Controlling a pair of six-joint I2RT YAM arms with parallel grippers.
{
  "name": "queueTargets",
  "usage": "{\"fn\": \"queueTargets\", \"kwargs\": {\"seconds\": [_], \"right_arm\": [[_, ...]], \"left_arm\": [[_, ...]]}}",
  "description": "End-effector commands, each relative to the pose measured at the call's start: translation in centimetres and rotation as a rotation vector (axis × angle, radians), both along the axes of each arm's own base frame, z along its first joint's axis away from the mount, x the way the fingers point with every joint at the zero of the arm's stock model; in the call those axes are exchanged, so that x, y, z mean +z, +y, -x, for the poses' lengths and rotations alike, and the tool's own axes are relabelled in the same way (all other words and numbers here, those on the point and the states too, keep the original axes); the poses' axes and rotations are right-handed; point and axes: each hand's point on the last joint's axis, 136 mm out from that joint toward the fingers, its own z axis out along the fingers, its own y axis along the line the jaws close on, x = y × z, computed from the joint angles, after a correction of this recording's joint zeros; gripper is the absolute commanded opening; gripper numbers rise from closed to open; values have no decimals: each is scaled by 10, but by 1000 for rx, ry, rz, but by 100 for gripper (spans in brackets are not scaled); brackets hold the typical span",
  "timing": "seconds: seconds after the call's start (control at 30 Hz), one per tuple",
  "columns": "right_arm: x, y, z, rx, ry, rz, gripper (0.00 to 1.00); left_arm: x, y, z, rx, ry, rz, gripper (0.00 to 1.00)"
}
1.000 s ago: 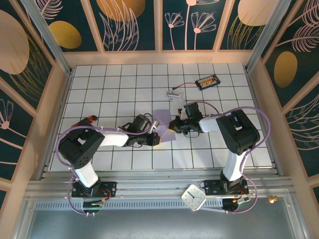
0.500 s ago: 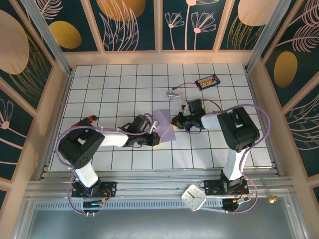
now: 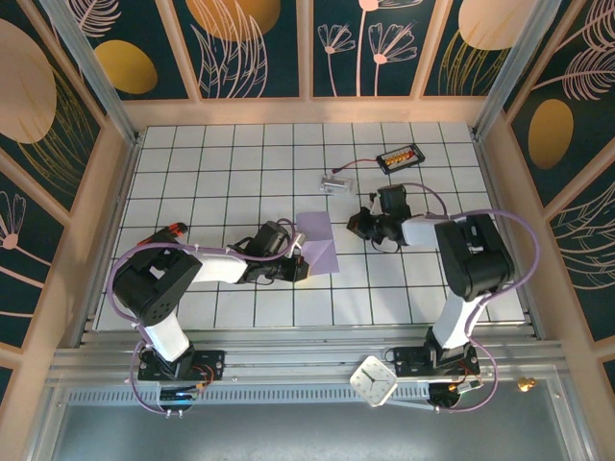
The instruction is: Fold a paper plane with a square sheet of paper (pick it up from the middle)
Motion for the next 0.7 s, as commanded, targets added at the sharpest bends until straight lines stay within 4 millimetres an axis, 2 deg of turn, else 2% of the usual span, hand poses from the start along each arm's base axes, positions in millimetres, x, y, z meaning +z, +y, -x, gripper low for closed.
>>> {"fn": "queueTargets", "kwargs": {"seconds": [0.0,0.13,0.3,0.4,0.53,0.67], "right_arm": [[18,17,16,69,-83,24,0],[12,48,37,150,-71,8,0],[-2,73,48,208,-38,-25,0],[-13,74,48,207,-22,-24,0],[-31,69,52,209,13,0,0],[-40,64,57,207,29,10,0]], "left_arm": [[-48,44,40,22,188,-210,0],[-37,35,33,21,175,-179,0],[-25,28,26,22,160,-155,0],[-16,24,21,32,146,-136,8],[17,12,8,59,82,-49,28],[50,-5,-4,93,39,82,34]]}}
